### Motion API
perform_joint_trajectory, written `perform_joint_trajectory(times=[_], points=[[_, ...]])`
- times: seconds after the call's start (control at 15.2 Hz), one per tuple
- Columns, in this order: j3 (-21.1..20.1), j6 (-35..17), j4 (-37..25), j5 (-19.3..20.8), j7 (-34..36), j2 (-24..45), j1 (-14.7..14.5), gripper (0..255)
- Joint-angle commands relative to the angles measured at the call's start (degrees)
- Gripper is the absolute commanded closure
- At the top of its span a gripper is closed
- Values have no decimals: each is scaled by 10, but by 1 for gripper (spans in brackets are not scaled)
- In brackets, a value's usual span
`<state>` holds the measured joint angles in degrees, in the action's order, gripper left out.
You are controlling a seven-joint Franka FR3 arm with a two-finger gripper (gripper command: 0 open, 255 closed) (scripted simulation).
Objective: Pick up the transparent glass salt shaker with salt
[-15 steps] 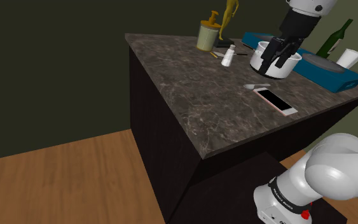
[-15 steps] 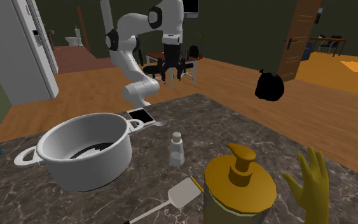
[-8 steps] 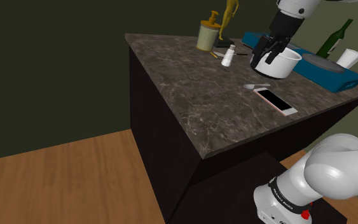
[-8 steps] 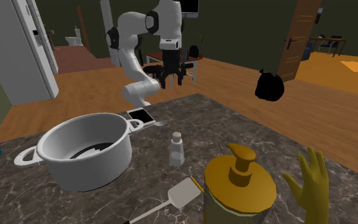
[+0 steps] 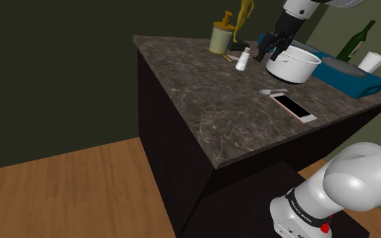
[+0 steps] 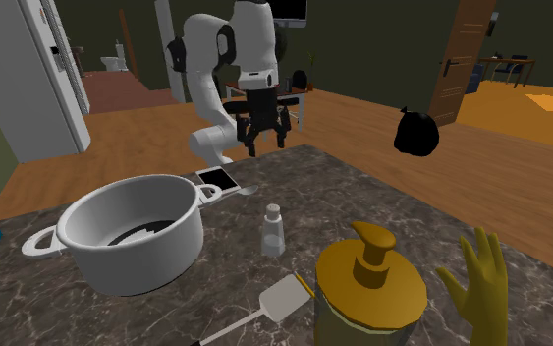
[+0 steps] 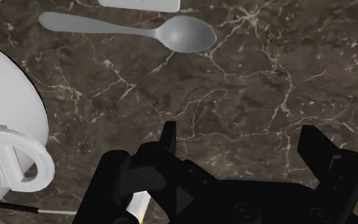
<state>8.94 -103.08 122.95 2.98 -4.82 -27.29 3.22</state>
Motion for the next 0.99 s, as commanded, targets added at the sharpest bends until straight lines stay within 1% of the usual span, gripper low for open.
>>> perform_joint_trajectory(times=[0.0, 0.2, 0.4, 0.66, 0.86, 0.92], points=[[20, -24, -18, -8, -21, 33, 2, 0], [46, -51, -56, -28, -51, 87, 3, 0], [72, -71, -101, -55, -83, 144, 4, 0], [101, -87, -172, -105, -130, 226, 11, 0], [118, -88, -236, -150, -165, 292, 22, 0], [120, -87, -250, -160, -172, 305, 26, 0]])
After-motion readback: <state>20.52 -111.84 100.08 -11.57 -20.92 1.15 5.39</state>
